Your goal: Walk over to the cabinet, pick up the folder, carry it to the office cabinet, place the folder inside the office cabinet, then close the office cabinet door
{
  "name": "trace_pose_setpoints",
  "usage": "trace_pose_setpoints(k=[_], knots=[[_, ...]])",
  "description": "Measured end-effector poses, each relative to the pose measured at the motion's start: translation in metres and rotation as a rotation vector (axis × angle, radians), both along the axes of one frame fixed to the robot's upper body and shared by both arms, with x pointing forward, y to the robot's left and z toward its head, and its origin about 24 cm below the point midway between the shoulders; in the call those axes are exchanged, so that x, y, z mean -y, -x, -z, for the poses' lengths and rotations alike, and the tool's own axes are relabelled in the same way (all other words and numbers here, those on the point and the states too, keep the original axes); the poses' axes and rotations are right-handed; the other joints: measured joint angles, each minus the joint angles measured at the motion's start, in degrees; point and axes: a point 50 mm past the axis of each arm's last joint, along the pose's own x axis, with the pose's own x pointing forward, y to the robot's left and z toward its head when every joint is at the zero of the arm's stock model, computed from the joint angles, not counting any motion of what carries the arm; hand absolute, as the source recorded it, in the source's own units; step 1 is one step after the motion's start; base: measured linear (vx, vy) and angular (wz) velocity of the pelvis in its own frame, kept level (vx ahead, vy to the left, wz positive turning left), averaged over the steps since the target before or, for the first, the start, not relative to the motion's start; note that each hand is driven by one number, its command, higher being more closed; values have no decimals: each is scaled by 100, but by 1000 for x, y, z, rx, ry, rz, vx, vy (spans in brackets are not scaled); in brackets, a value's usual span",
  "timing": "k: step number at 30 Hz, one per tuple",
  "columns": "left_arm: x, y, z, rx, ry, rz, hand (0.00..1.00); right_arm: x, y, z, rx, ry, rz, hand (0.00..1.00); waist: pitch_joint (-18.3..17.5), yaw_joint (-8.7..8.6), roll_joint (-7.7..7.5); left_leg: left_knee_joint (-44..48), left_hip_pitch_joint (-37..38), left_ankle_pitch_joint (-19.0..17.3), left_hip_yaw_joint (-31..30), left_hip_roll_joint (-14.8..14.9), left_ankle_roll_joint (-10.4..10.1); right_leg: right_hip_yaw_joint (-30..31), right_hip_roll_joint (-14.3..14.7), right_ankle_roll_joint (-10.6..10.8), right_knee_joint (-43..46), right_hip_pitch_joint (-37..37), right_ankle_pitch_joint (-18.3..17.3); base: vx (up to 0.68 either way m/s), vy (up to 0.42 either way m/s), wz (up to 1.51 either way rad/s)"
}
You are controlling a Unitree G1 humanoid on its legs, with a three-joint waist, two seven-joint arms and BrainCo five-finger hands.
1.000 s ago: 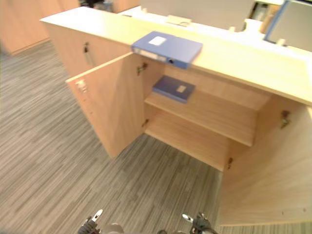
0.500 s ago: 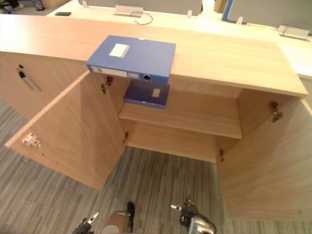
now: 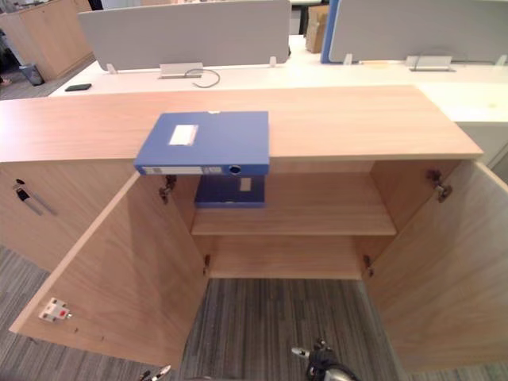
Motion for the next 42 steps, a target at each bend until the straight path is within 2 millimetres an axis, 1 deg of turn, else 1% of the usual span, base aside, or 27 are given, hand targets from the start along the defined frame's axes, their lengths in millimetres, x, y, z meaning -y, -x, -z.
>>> trace_pose_setpoints(k=[1, 2, 3, 4, 5, 7, 8, 9, 10, 11, 13, 14, 15, 18, 20, 21, 23, 24, 26, 28, 30, 32, 33, 35, 36, 39, 42], knots=[[-7, -3, -3, 22, -24, 3, 0, -7, 5, 2, -8, -17, 2, 0, 15, 18, -254, -26, 69, 19, -101, -115, -184, 226, 148, -73, -717, -56, 390, -35, -258, 30], [-10, -6, -4, 35, -35, 4, 0, -9, 8, 3, -16, -26, 7, 0, 15, 22, -399, -66, 85, 7, -156, -169, -269, 206, 85, 99, -781, -2, 240, -46, -302, 26], [-6, -7, -3, 37, -26, 2, 0, -7, 10, 4, -21, -21, 12, 0, -12, 40, -315, -134, 111, 22, -202, -116, -313, 163, 127, 90, -811, 20, 236, -27, -139, 14], [-1, -6, -3, 43, -17, -2, 0, -3, 13, 3, -25, -9, 17, 0, -112, 42, -197, -222, 86, 62, -248, -2, -379, 76, 274, 60, -989, 53, 256, -12, -195, 17], [4, -8, -3, 62, -6, -13, 0, 0, 12, 3, -20, 2, 15, 0, -156, 13, -99, -283, 55, 143, -310, 162, -508, -105, 505, 28, -1252, 138, 280, 0, -195, 21], [5, -15, -6, 100, -3, -18, 0, -2, 13, 3, -25, 1, -1, 0, -158, 29, -113, -410, 50, 228, -372, 335, -638, -258, 738, -67, -1515, 241, 350, 6, -194, 26], [7, -24, -10, 145, 7, -18, 0, -4, 15, 4, -30, 0, -13, 0, -167, 33, -151, -514, 51, 296, -479, 483, -723, -381, 950, -174, -1799, 371, 464, 17, -175, 29], [8, -28, -11, 167, 17, -13, 0, -5, 16, 4, -30, -1, -13, 0, -172, 39, -164, -549, 48, 320, -511, 521, -741, -454, 1006, -185, -1885, 413, 488, 33, -184, 33], [14, -37, -15, 211, 40, 18, 0, -6, 16, 4, -28, -3, -17, 0, -178, 39, -175, -627, 49, 357, -578, 586, -789, -504, 1120, -190, -2034, 479, 534, 31, -89, 22], [19, -41, -17, 233, 55, 39, 0, -7, 15, 4, -26, -4, -20, 0, -179, 39, -177, -643, 47, 365, -599, 602, -797, -541, 1154, -189, -2109, 515, 561, 52, -73, 19], [37, -56, -31, 364, 144, 85, 0, -11, 11, 3, -15, -8, -41, 0, -241, 46, -179, -718, 24, 363, -605, 649, -803, -558, 1297, -181, -2385, 616, 685, 76, -24, 3], [40, -59, -35, 398, 163, 90, 0, -12, 11, 3, -14, -9, -51, 0, -268, 50, -191, -718, 2, 361, -605, 647, -804, -562, 1313, -195, -2452, 624, 710, 103, 15, -3], [48, -68, -46, 481, 219, 86, 0, -15, 10, 3, -12, -14, -61, 0, -332, 49, -205, -713, -32, 353, -599, 625, -808, -563, 1324, -199, -2569, 641, 766, 83, 28, 1], [57, -83, -66, 610, 282, 90, 0, -19, 10, 3, -9, -22, -66, 0, -345, 48, -286, -708, -23, 296, -613, 574, -772, -562, 1321, -197, -2749, 748, 837, 52, 47, 6], [62, -92, -90, 719, 313, 128, 0, -23, 9, 4, -10, -22, -107, 0, -390, 49, -356, -698, -28, 246, -618, 515, -712, -555, 1290, -182, -2851, 785, 904, 32, 73, 5], [62, -93, -97, 748, 320, 147, 0, -24, 9, 4, -11, -20, -123, 0, -387, 49, -366, -694, -28, 239, -621, 501, -700, -555, 1284, -187, -2885, 808, 936, 27, 96, 7], [60, -99, -131, 896, 348, 195, 0, -24, 9, 4, -12, -22, -127, 0, -384, 71, -371, -655, -29, 190, -635, 455, -626, -556, 1220, -189, -2925, 858, 1012, 17, 97, 9], [60, -100, -139, 930, 349, 204, 0, -24, 10, 4, -14, -22, -127, 0, -382, 85, -374, -639, -30, 182, -640, 435, -614, -557, 1199, -190, -2926, 875, 1023, 6, 106, 12], [59, -104, -168, 1055, 356, 234, 0, -24, 12, 4, -19, -23, -126, 0, -381, 152, -373, -603, -30, 163, -687, 373, -583, -572, 1141, -188, -2947, 945, 1103, -16, 108, 15], [59, -106, -179, 1105, 351, 250, 0, -25, 13, 5, -19, -26, -129, 0, -379, 189, -376, -604, -38, 161, -752, 350, -577, -586, 1119, -176, -2951, 958, 1150, -38, 83, 15], [58, -105, -186, 1130, 344, 255, 0, -26, 14, 5, -21, -36, -131, 0, -376, 243, -419, -552, -111, 163, -793, 295, -565, -587, 1097, -176, -2962, 956, 1176, -54, 57, 16], [56, -104, -193, 1154, 328, 271, 0, -27, 16, 6, -24, -44, -133, 0, -357, 264, -457, -495, -178, 152, -838, 279, -553, -585, 1074, -168, -2964, 943, 1186, -47, 17, 13], [53, -102, -202, 1181, 305, 311, 0, -28, 18, 6, -30, -48, -132, 0, -346, 301, -488, -474, -205, 152, -852, 278, -553, -580, 1070, -169, -2972, 935, 1186, -75, 9, 9], [41, -100, -222, 1220, 203, 481, 0, -27, 21, 8, -43, -55, -136, 0, -375, 332, -535, -412, -283, 145, -905, 275, -563, -570, 1102, -168, -3021, 935, 1186, -81, -11, 10], [30, -97, -233, 1223, 123, 592, 0, -24, 22, 8, -47, -56, -139, 0, -391, 339, -543, -401, -320, 146, -924, 273, -563, -565, 1118, -168, -3060, 926, 1186, -63, -23, 3], [11, -91, -253, 1216, 5, 758, 0, -15, 22, 8, -54, -49, -136, 0, -397, 340, -534, -398, -375, 153, -933, 259, -569, -520, 1129, -167, -3113, 887, 1184, -61, -10, -2], [3, -89, -264, 1252, -11, 789, 0, -6, 24, 7, -58, -38, -133, 0, -420, 365, -526, -402, -483, 193, -950, 218, -567, -462, 1117, -167, -3132, 783, 1183, -62, 12, 1]])
